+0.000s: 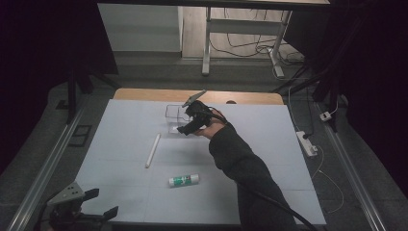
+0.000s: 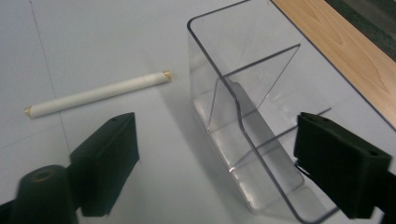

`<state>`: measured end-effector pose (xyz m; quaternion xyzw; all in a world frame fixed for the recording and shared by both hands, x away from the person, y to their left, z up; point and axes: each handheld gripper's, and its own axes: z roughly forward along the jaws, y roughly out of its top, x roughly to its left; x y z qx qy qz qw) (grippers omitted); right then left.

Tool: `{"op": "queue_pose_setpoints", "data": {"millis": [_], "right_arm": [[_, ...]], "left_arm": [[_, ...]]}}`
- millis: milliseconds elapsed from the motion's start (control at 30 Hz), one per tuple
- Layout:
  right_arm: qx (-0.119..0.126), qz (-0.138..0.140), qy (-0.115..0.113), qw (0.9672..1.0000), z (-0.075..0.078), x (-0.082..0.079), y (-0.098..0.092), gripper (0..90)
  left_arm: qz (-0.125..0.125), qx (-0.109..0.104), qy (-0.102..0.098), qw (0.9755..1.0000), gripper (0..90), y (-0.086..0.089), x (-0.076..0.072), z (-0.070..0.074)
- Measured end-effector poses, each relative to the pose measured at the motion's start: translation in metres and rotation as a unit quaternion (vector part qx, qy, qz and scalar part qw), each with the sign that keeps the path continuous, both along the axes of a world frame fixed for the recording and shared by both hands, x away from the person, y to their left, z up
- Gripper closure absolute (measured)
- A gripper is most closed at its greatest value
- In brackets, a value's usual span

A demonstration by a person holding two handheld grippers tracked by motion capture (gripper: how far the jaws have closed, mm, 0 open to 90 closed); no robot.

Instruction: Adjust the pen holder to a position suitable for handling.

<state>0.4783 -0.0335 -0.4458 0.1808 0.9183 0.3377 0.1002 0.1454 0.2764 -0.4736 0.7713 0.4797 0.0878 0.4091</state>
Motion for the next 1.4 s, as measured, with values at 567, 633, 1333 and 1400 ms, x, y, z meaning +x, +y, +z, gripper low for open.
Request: {"op": "queue_pose_setpoints", "data": {"millis": [567, 633, 1333, 1400], "right_arm": [[-0.068, 0.036, 0.0, 0.997, -0.005, 0.02, 0.02, 76.4], [-0.074, 0.038, 0.004, 0.9965, -0.004, 0.021, 0.02, 76.7], [-0.077, 0.071, 0.024, 0.9942, 0.007, 0.011, 0.011, 88.7], [-0.077, 0.082, 0.023, 0.9934, 0.012, 0.005, 0.006, 88.7]], "left_arm": [[0.0, -0.005, 0.001, 1.0, 2.7, 0.001, 0.0, 0.0], [0.0, -0.005, 0.001, 1.0, 2.7, 0.001, 0.0, 0.0], [0.002, -0.007, 0.0, 1.0, 2.8, 0.001, 0.0, 0.0], [0.003, -0.007, 0.0, 1.0, 2.8, 0.001, 0.0, 0.0]]}}
